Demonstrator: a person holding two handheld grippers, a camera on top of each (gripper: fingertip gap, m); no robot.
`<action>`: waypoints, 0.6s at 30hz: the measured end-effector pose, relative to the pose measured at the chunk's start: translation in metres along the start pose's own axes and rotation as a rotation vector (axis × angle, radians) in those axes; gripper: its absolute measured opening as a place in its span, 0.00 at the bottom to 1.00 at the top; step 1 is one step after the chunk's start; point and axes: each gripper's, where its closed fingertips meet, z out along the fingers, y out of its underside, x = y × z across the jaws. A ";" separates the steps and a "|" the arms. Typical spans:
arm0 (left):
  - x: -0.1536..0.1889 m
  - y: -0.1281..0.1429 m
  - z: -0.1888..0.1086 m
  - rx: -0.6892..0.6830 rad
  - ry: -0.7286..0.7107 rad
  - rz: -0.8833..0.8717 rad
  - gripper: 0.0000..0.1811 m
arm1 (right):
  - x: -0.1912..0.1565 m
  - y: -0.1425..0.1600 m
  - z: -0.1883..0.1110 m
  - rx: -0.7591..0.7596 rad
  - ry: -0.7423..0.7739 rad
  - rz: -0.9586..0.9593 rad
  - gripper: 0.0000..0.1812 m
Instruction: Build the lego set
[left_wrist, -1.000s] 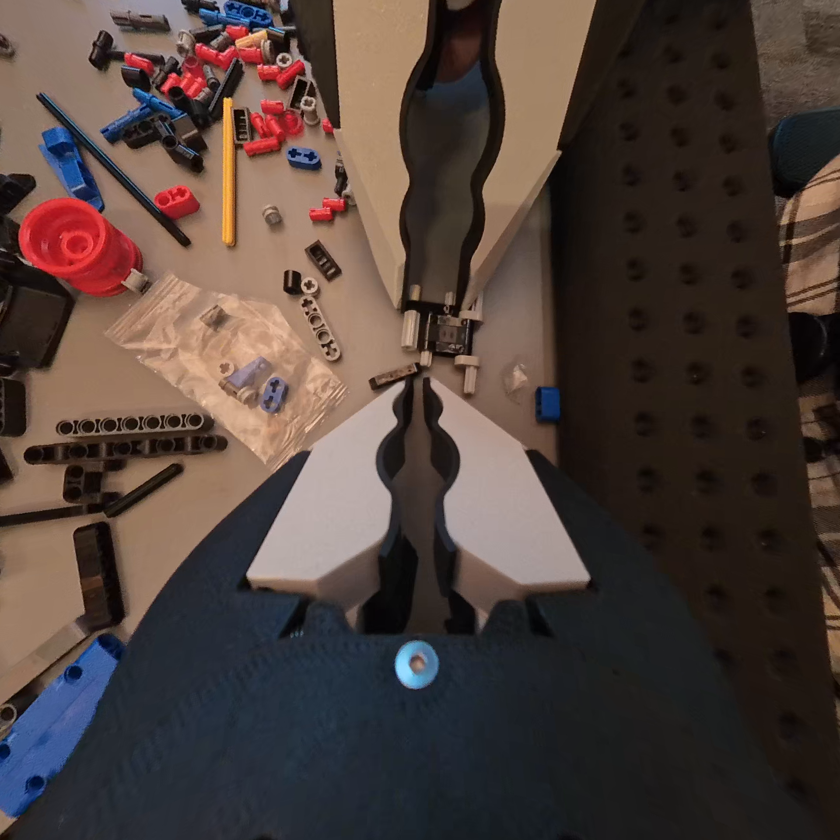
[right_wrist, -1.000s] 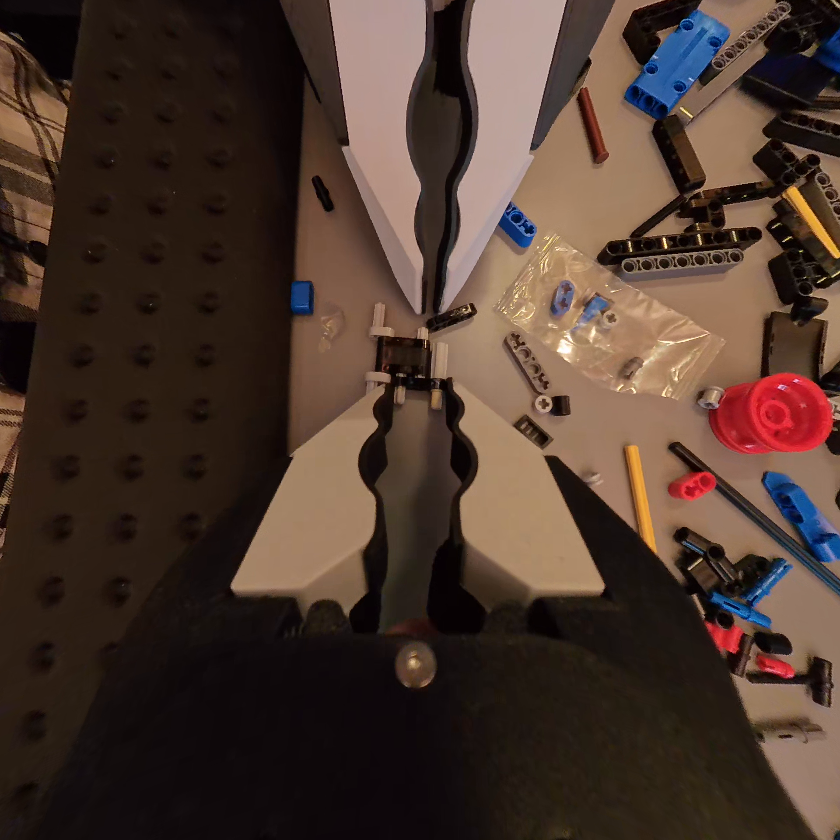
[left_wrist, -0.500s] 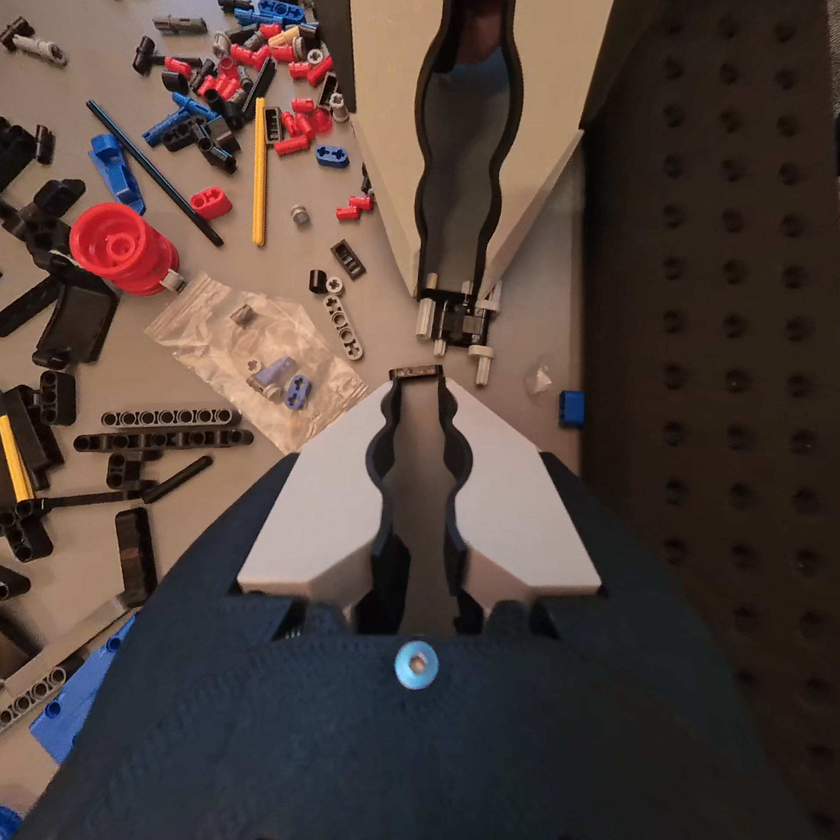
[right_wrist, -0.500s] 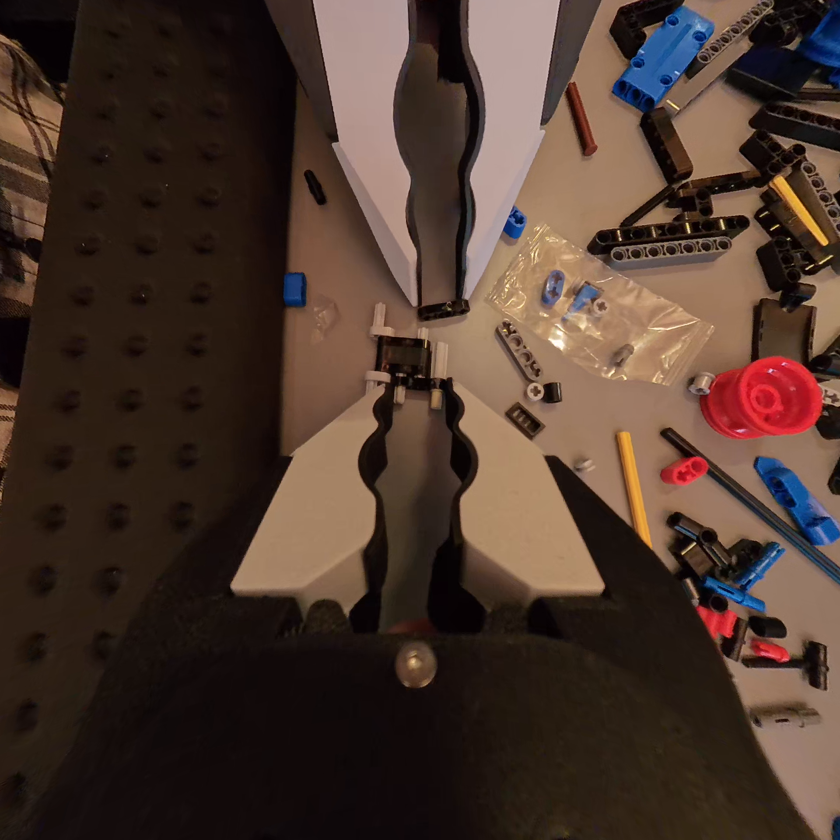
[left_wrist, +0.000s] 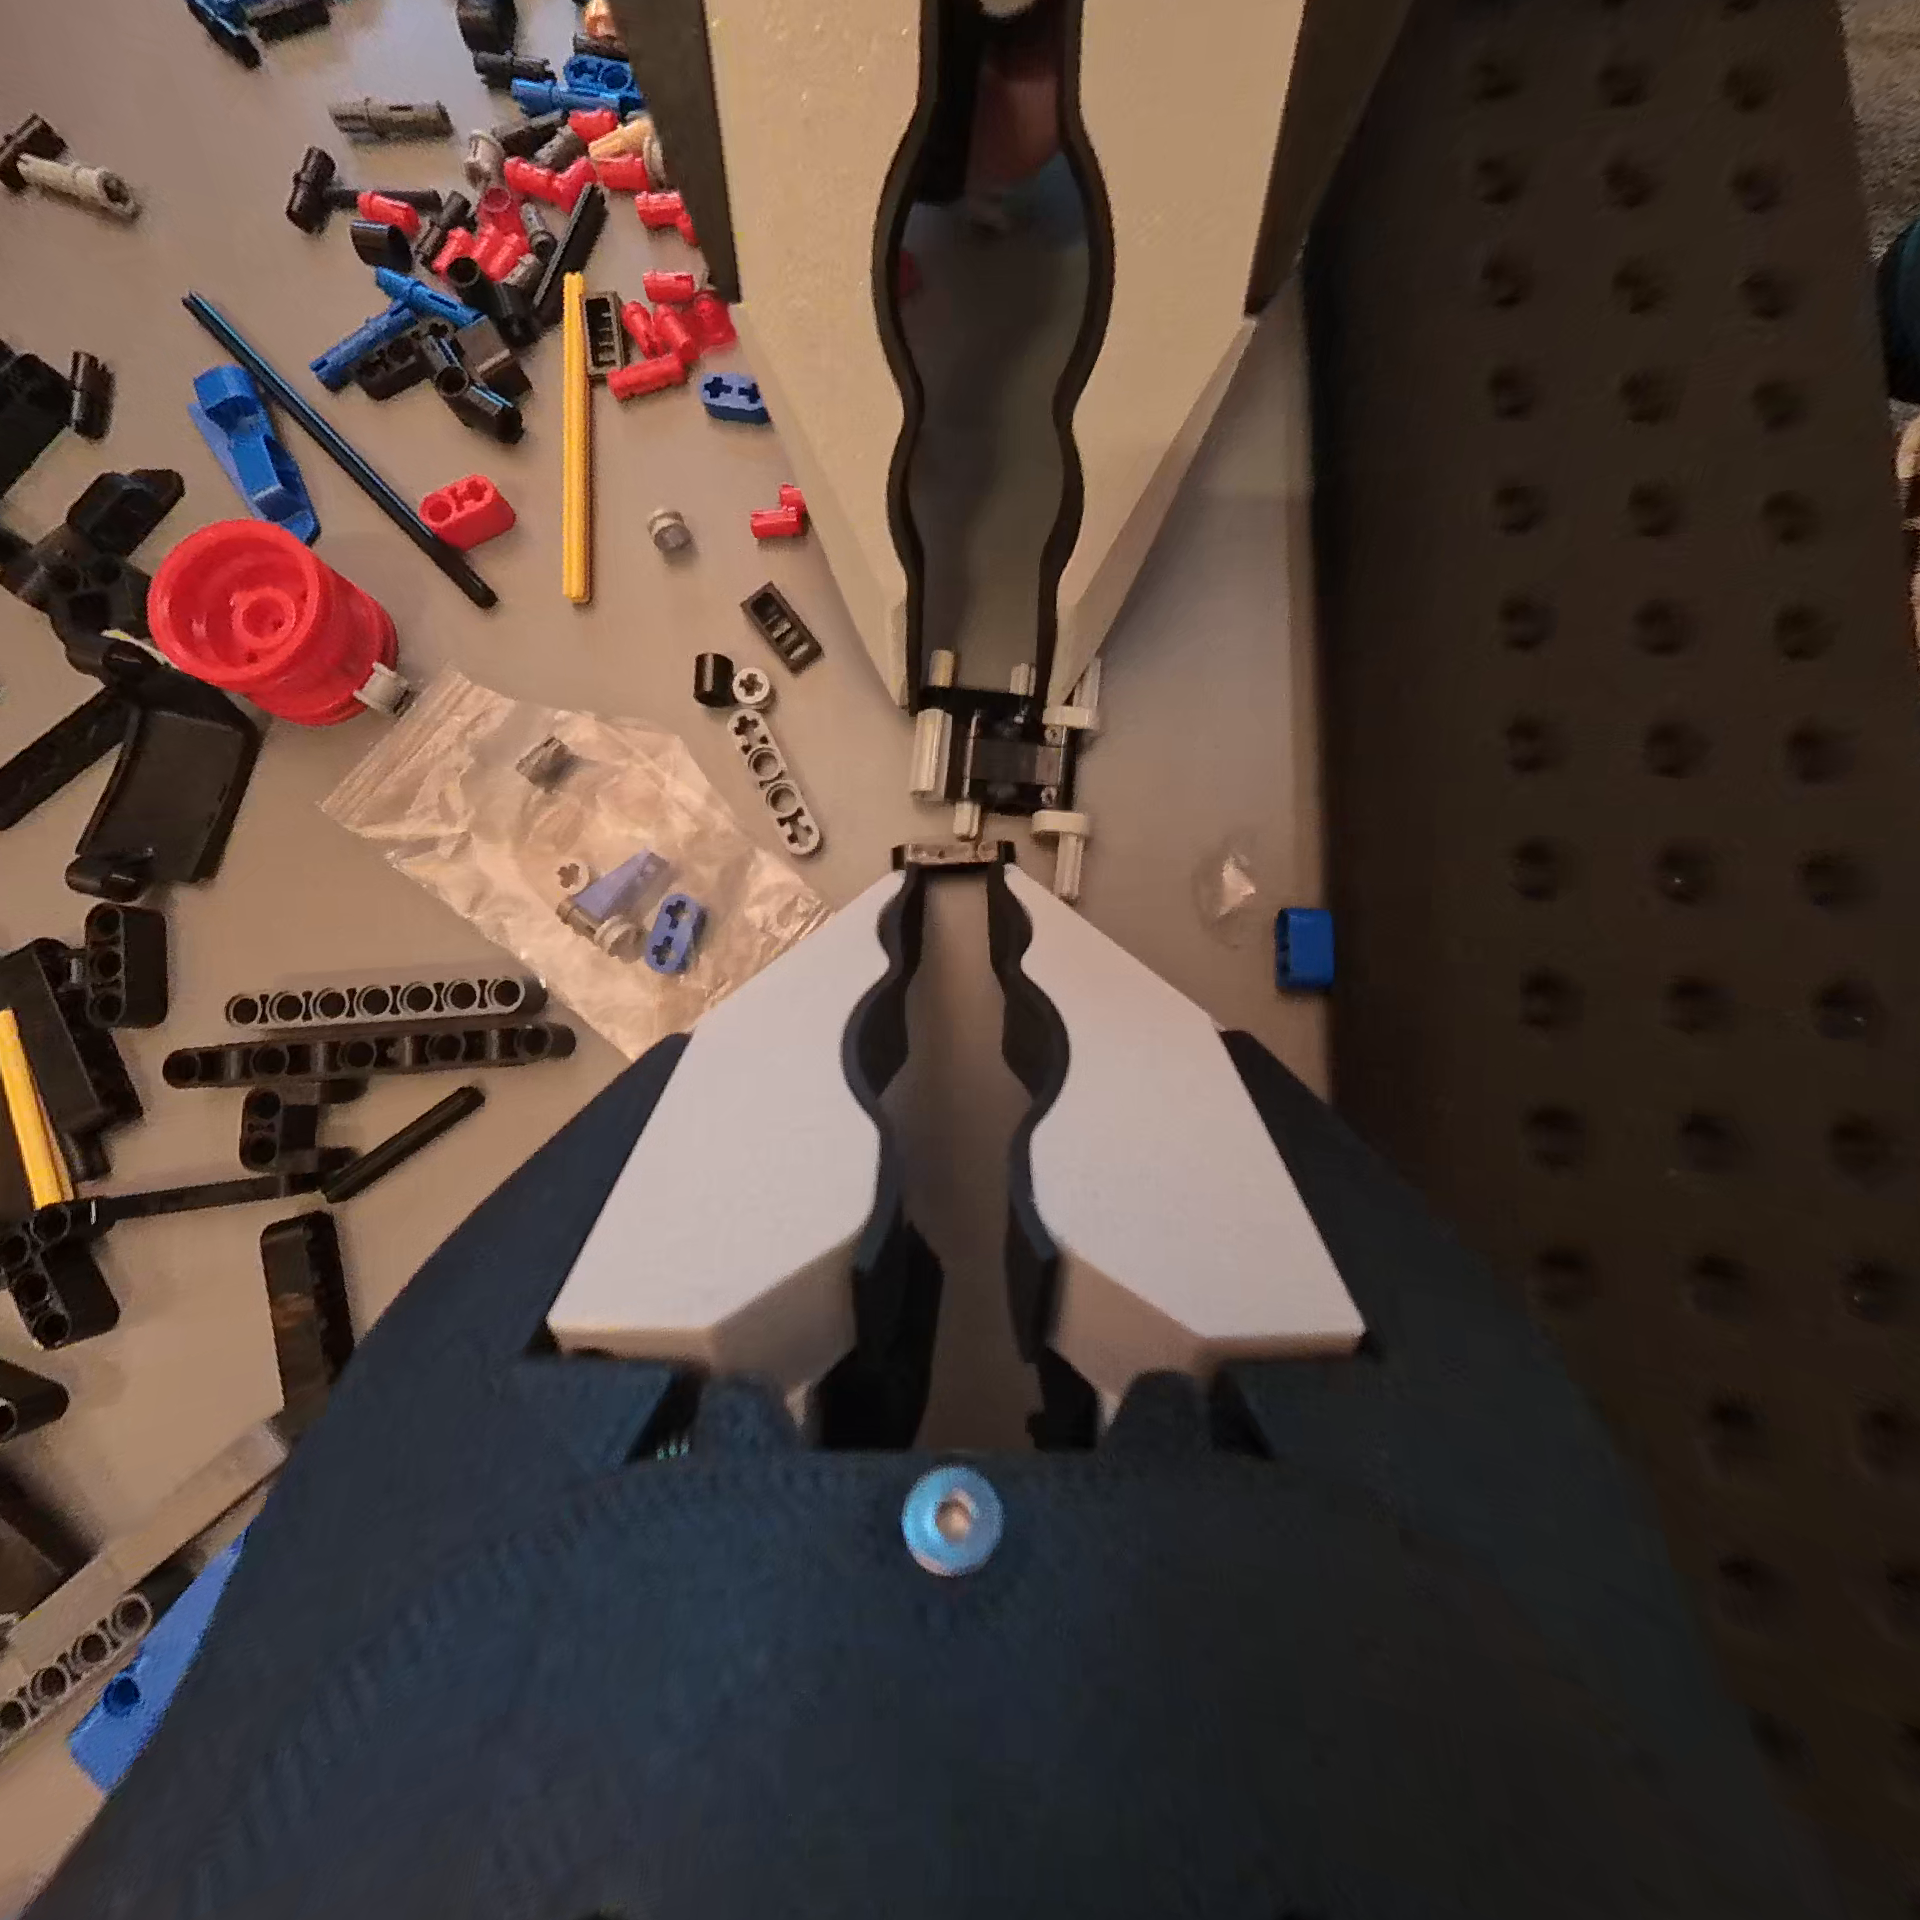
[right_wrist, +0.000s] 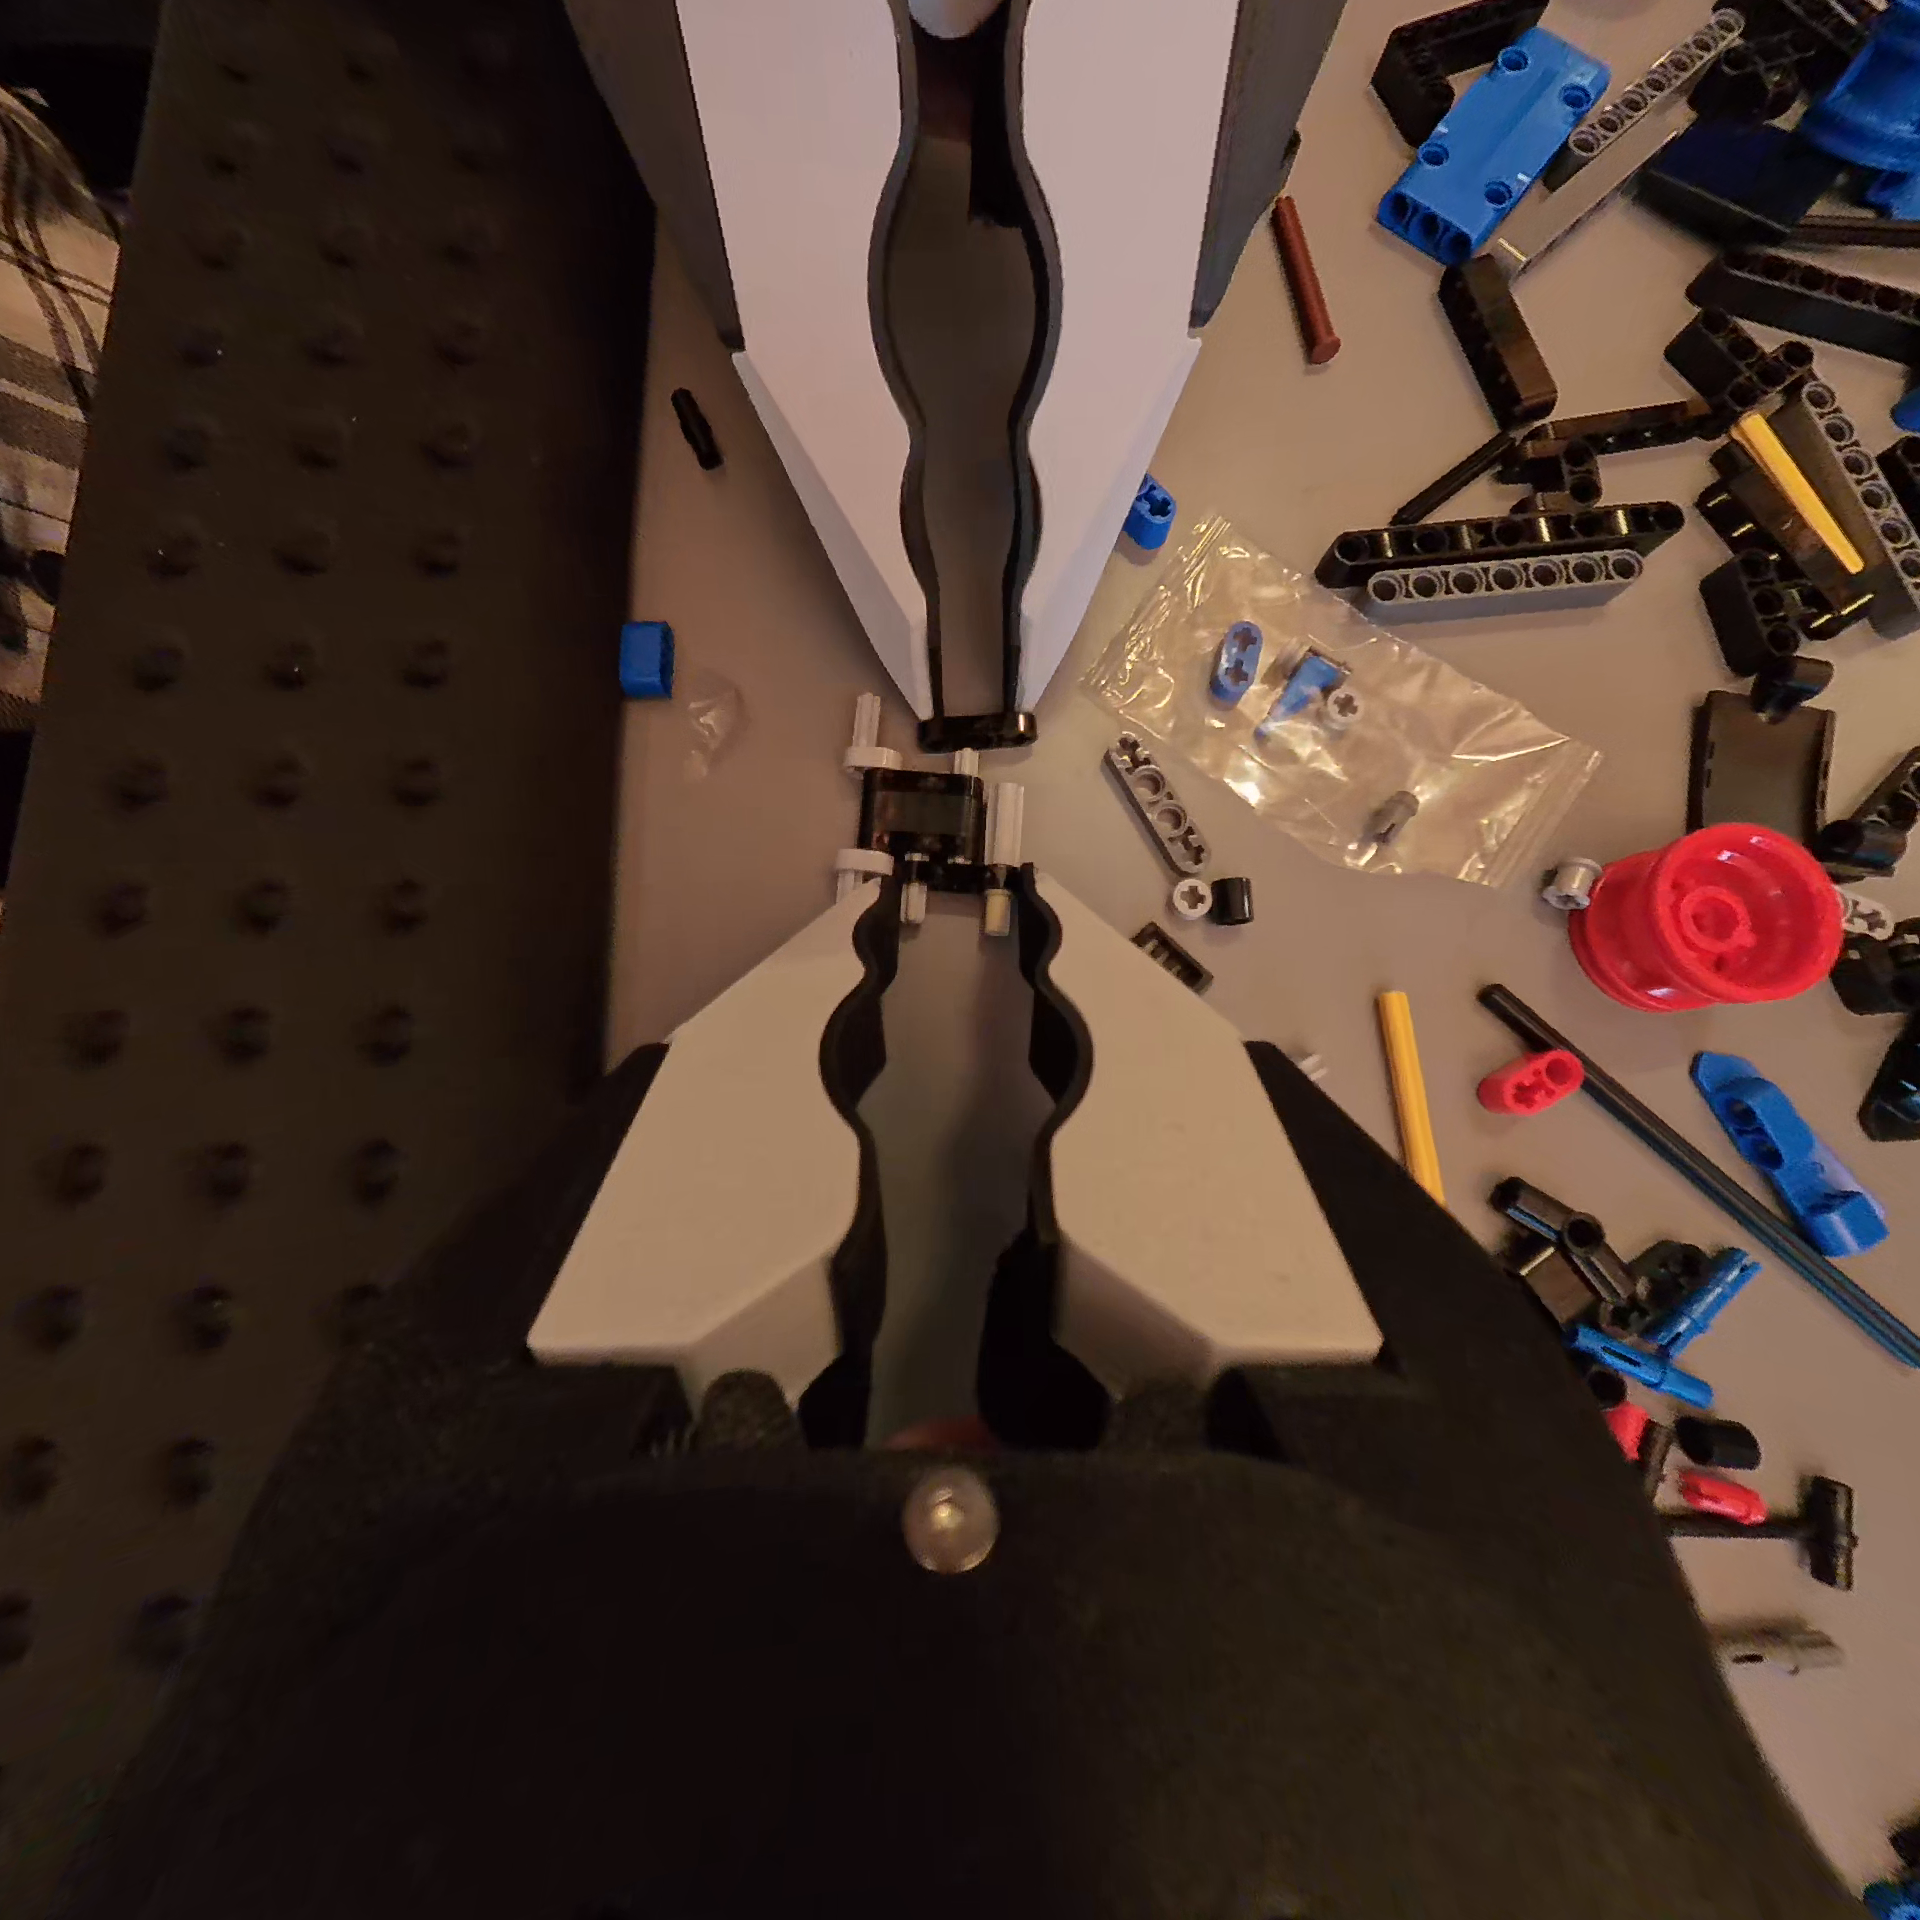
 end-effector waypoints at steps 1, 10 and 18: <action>0.001 0.000 0.000 0.001 0.002 0.006 0.06 | 0.000 0.000 0.000 0.000 -0.002 0.000 0.12; 0.000 -0.002 0.001 0.004 0.005 0.036 0.04 | 0.002 -0.001 0.001 0.006 -0.011 -0.005 0.12; 0.001 -0.002 0.002 0.014 0.014 0.071 0.04 | 0.001 -0.002 0.002 0.012 -0.014 -0.019 0.12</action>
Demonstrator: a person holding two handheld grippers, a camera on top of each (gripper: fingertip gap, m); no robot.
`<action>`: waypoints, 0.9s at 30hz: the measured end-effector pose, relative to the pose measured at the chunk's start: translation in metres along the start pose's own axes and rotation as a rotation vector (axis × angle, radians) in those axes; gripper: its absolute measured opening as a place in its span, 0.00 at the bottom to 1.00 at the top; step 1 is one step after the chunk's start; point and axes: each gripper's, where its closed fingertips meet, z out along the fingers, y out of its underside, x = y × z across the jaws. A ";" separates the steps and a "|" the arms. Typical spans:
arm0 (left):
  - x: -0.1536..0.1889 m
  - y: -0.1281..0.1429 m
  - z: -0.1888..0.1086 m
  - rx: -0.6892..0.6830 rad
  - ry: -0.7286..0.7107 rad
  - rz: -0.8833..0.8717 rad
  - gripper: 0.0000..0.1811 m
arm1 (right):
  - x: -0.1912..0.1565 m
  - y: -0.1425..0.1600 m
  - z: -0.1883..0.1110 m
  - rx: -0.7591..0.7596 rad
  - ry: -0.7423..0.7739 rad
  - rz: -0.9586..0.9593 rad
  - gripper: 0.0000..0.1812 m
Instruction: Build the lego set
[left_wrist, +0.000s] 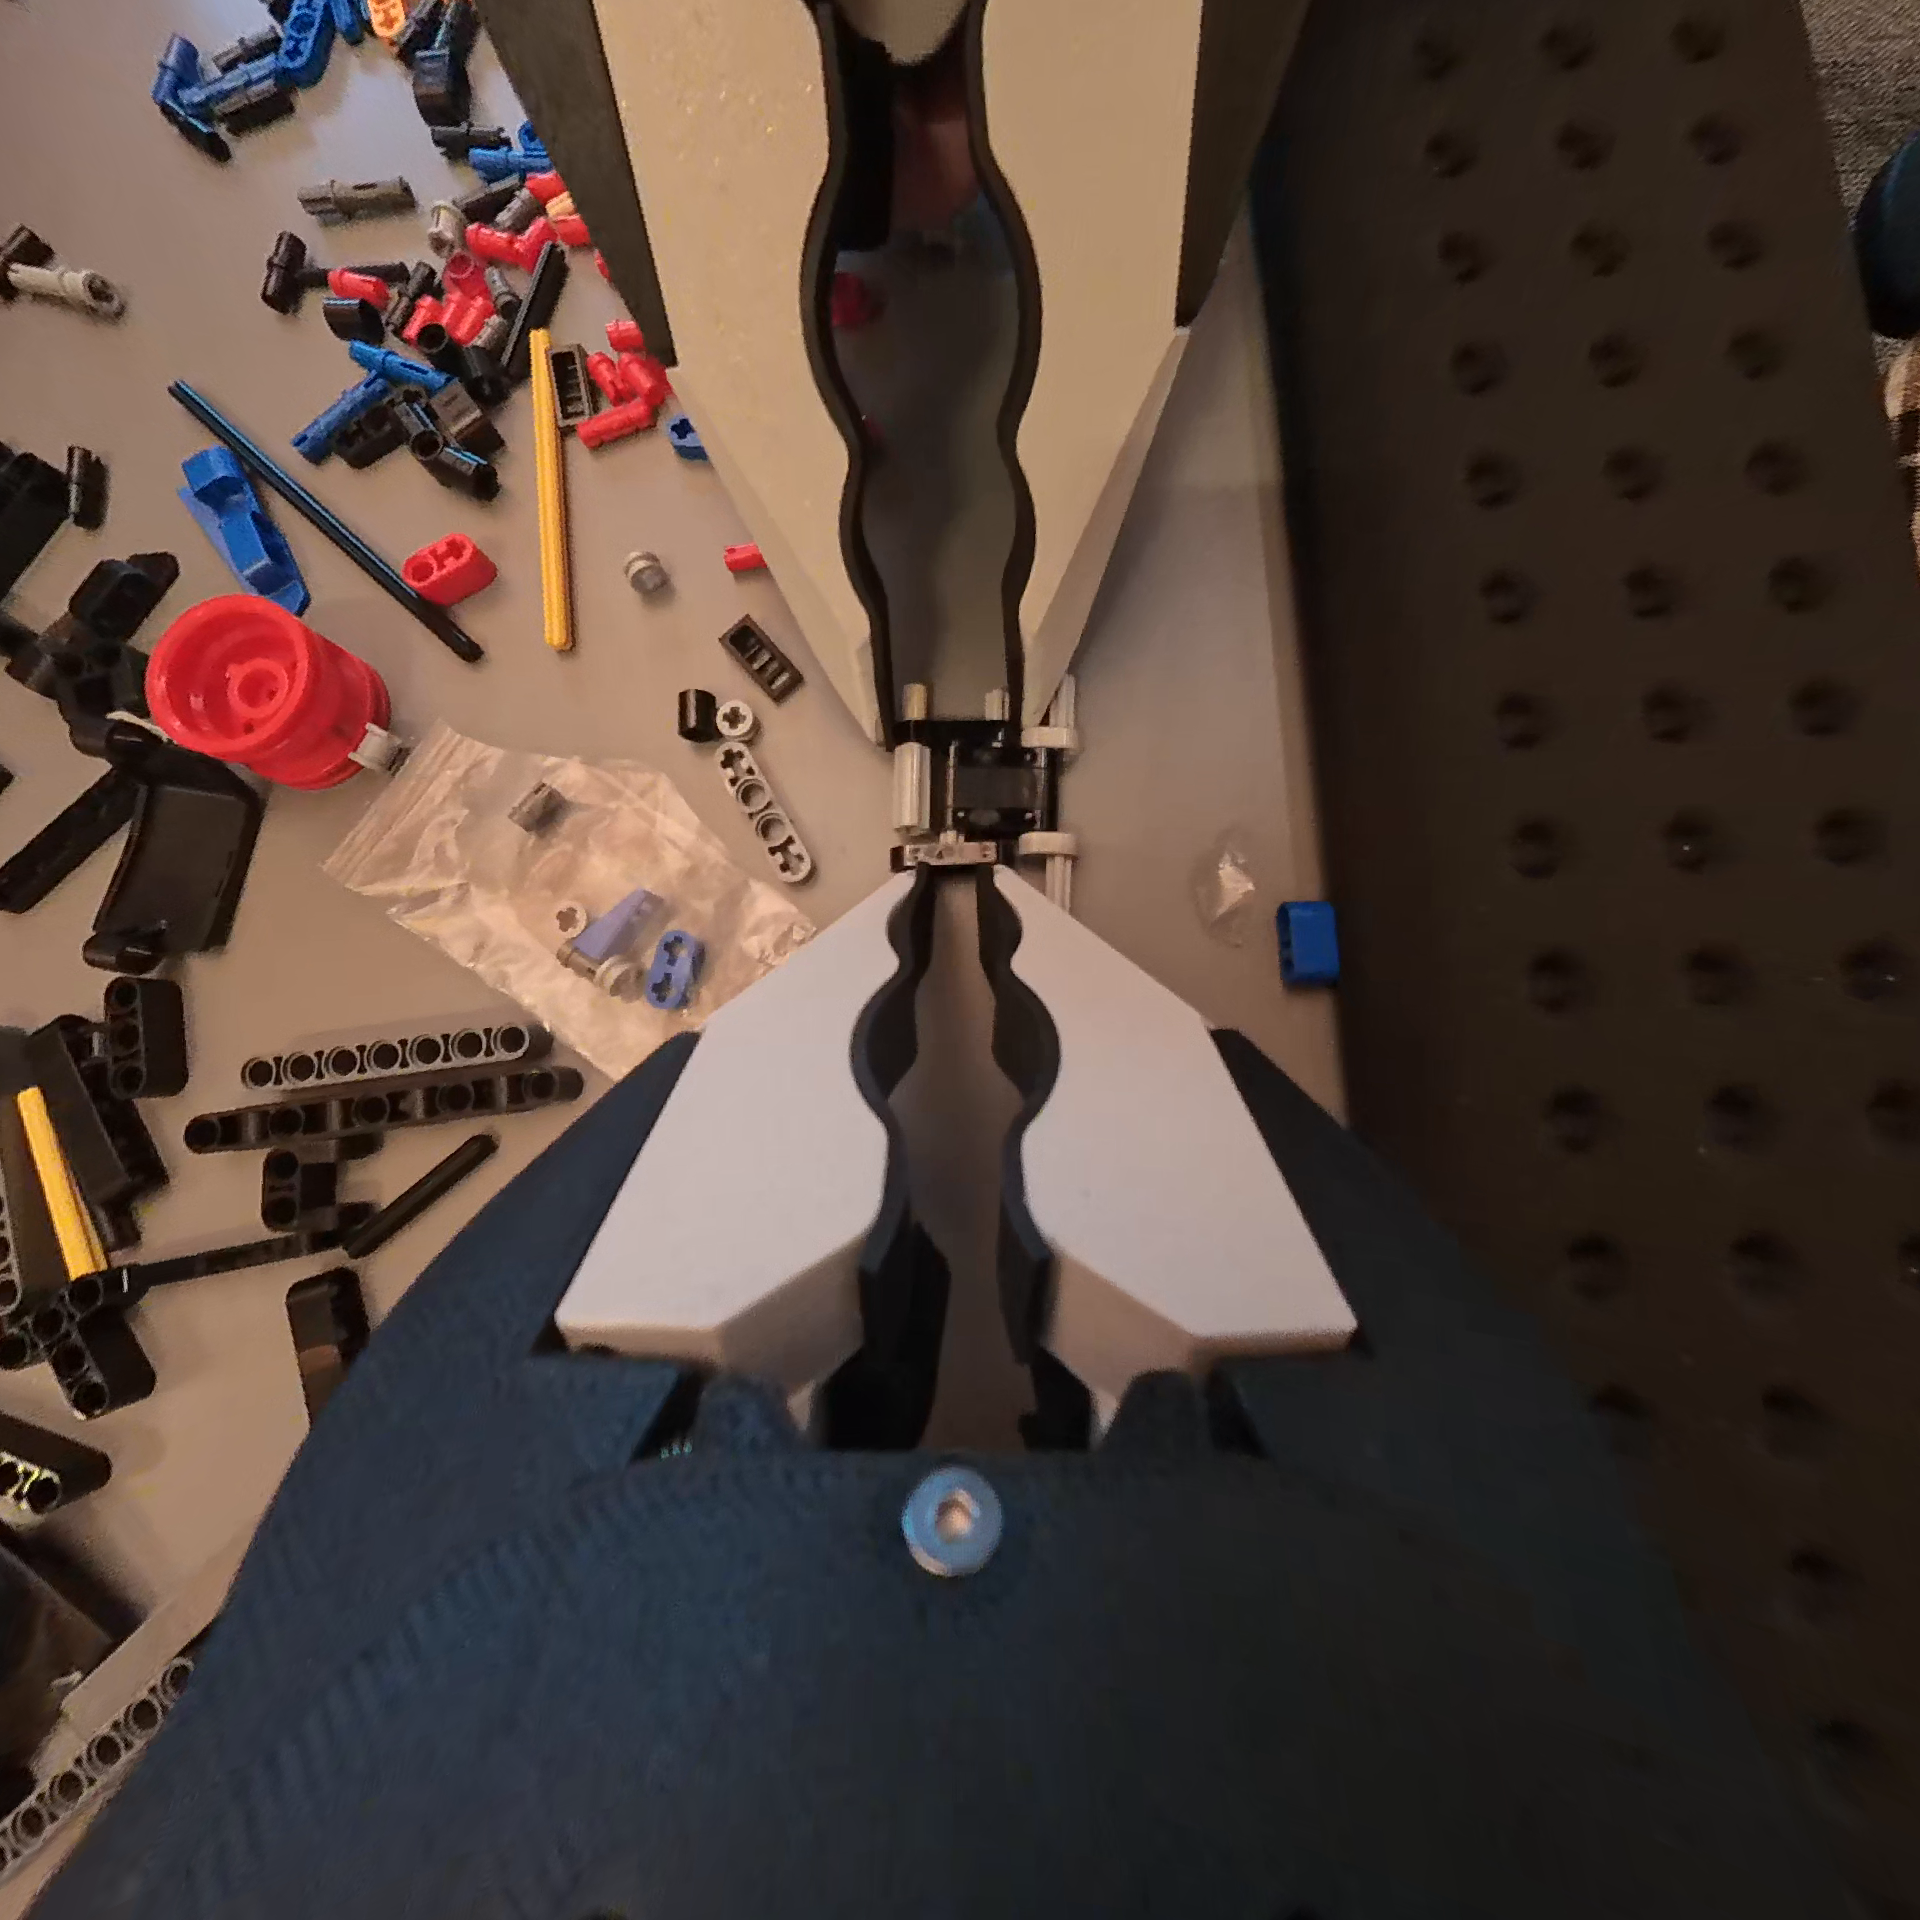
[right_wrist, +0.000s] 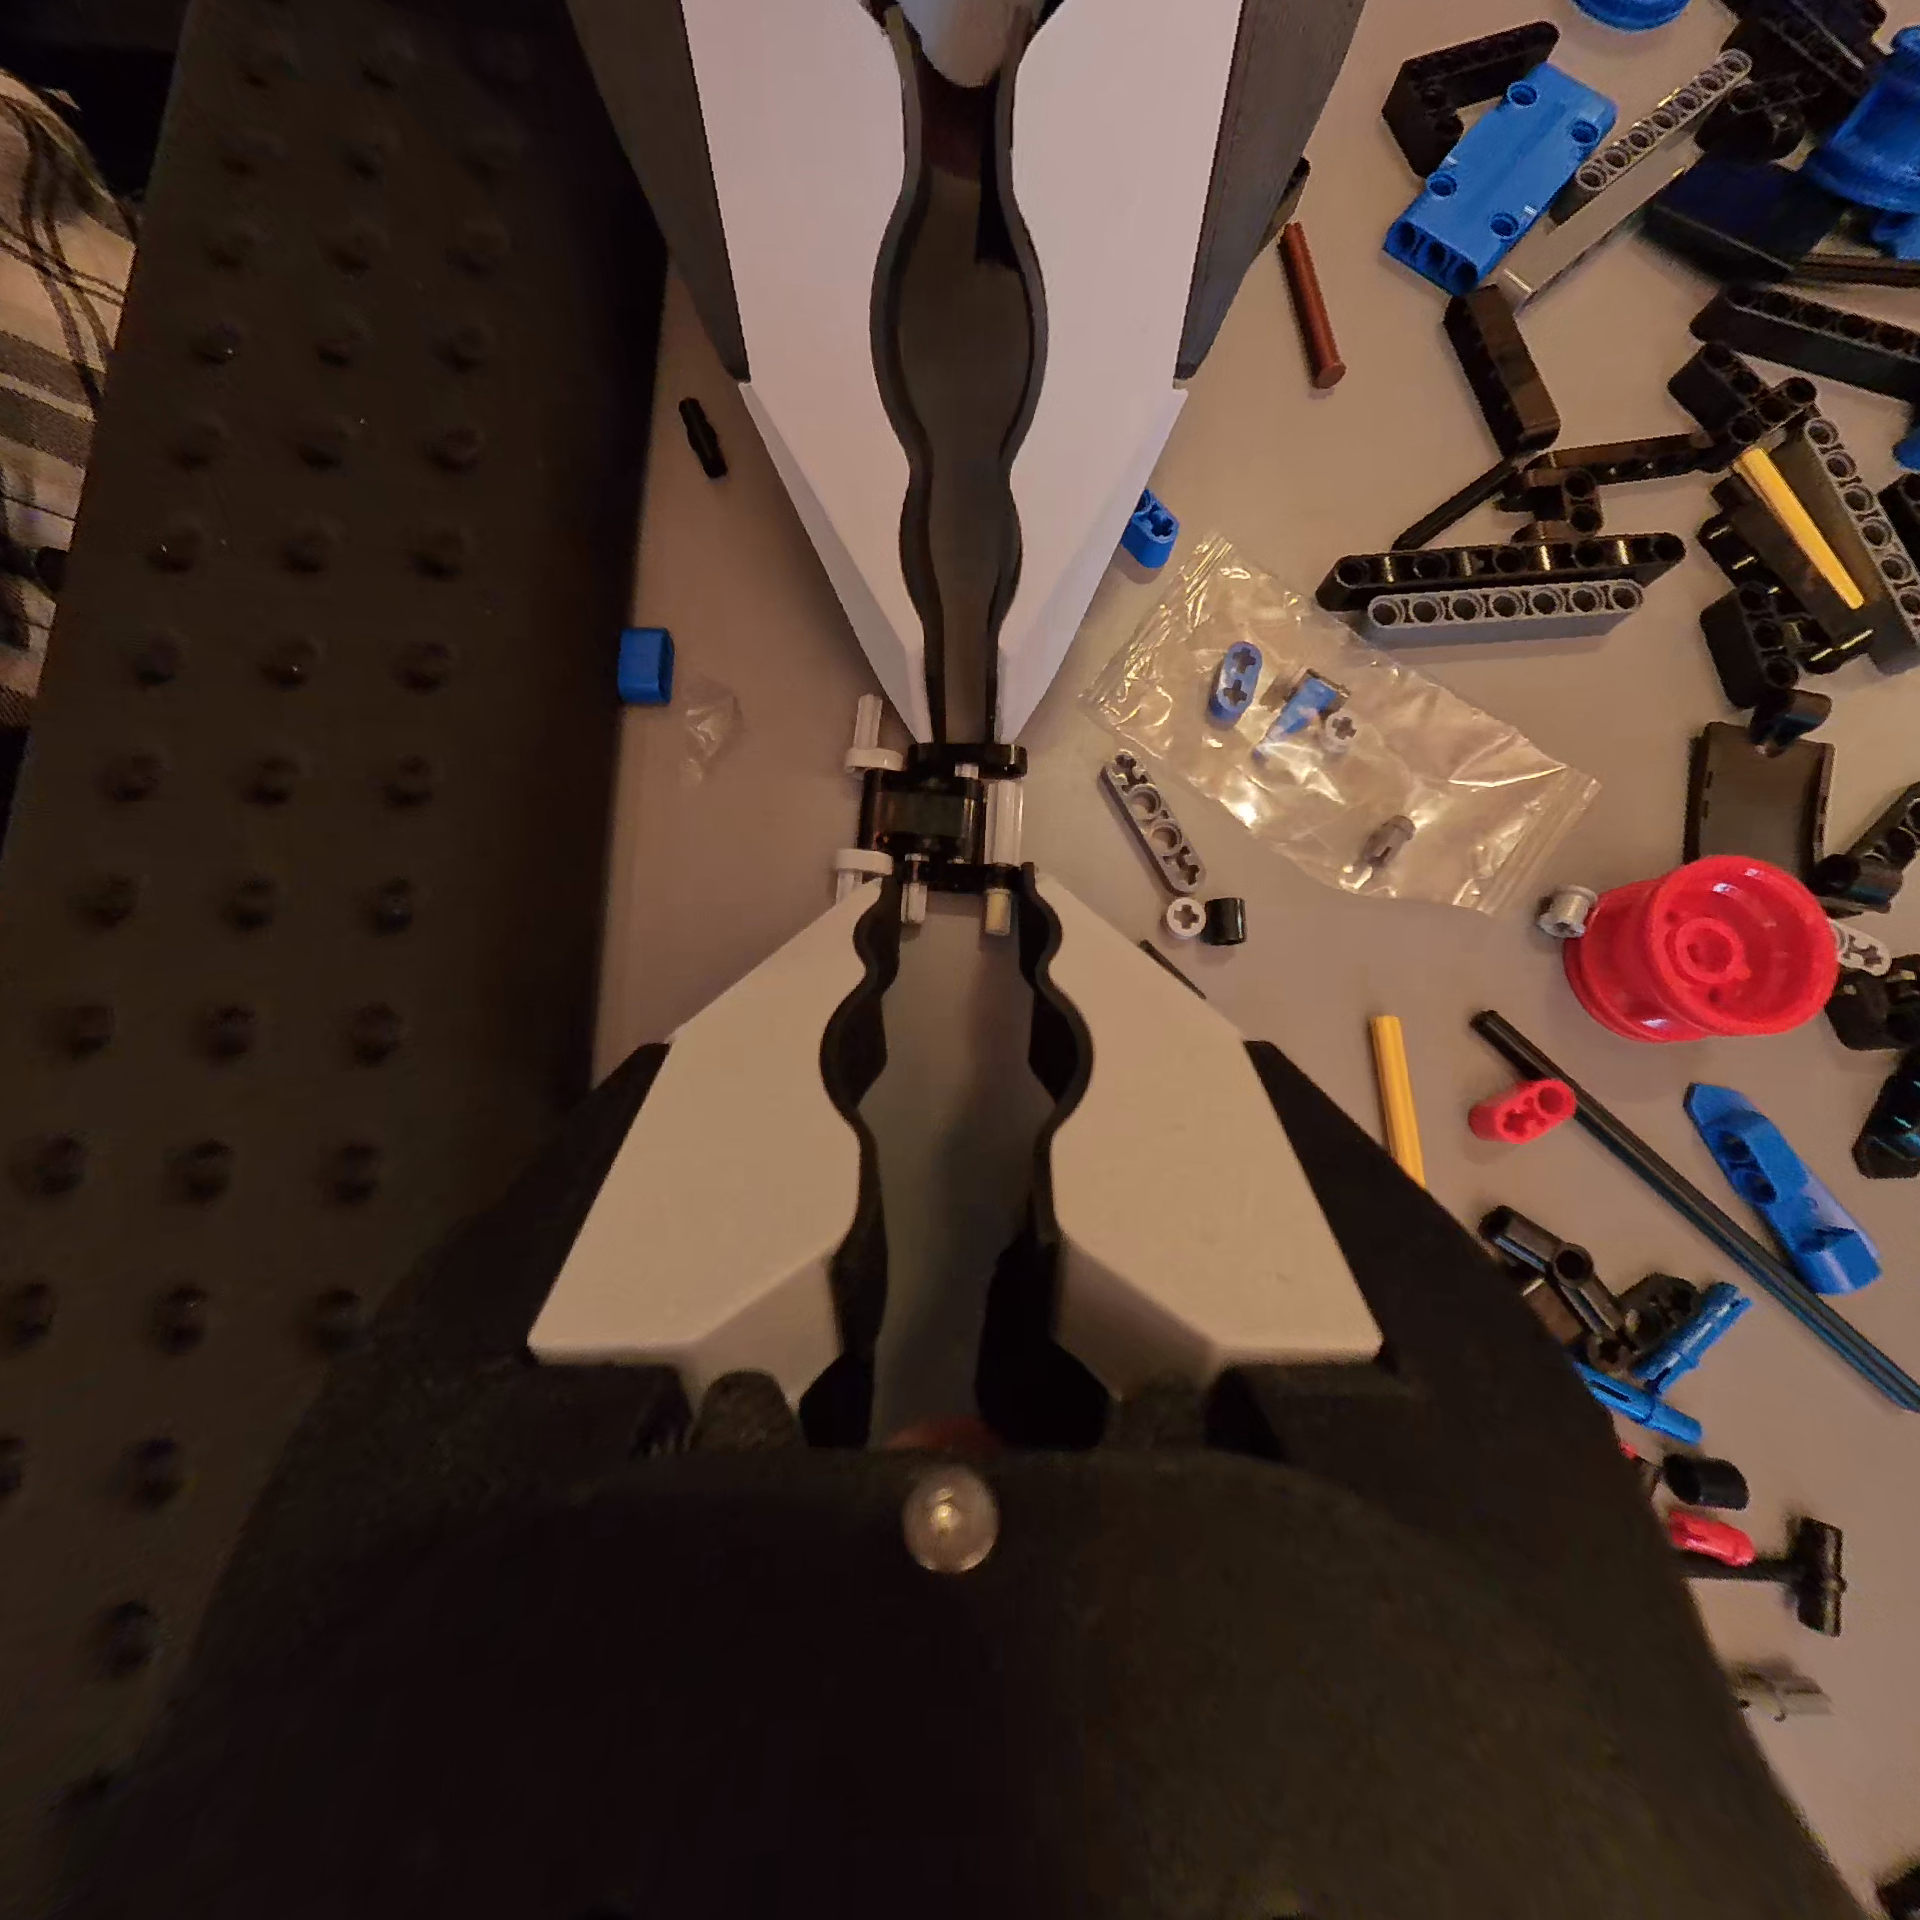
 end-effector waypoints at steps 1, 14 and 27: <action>0.000 0.000 0.000 0.000 0.001 0.001 0.04 | 0.000 0.000 0.000 0.001 0.000 0.000 0.12; 0.001 -0.001 0.001 0.009 0.010 0.024 0.03 | -0.001 -0.001 0.000 0.009 -0.002 -0.008 0.12; 0.002 -0.001 0.001 0.014 0.008 0.033 0.03 | -0.001 -0.001 0.000 0.007 -0.007 -0.009 0.12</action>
